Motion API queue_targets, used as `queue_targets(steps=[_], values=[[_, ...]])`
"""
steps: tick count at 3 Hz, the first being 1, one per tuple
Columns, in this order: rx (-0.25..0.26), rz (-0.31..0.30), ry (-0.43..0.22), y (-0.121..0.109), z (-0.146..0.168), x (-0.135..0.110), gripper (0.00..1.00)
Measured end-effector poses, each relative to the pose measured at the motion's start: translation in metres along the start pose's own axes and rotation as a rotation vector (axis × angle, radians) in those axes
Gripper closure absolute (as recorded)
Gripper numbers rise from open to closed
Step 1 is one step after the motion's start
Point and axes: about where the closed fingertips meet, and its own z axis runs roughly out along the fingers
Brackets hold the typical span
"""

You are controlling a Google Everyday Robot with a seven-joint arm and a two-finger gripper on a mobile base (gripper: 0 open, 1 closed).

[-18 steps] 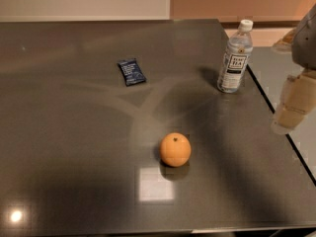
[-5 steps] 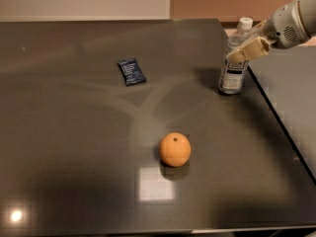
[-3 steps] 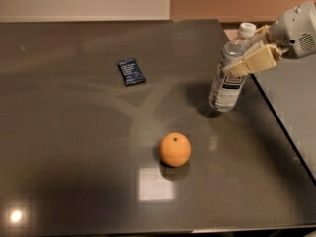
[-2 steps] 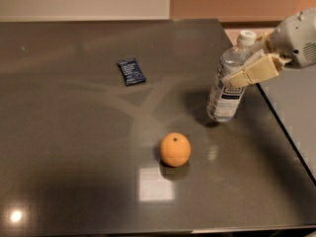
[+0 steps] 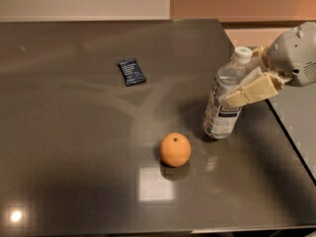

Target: Move blue plastic bottle near orange

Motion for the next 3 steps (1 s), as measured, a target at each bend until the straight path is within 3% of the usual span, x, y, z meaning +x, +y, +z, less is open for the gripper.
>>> queue_targets(steps=[1, 3], values=[[-0.006, -0.01, 0.01, 0.012, 0.006, 0.003, 0.82], [-0.003, -0.049, 0.011, 0.028, 0.019, 0.003, 0.36]])
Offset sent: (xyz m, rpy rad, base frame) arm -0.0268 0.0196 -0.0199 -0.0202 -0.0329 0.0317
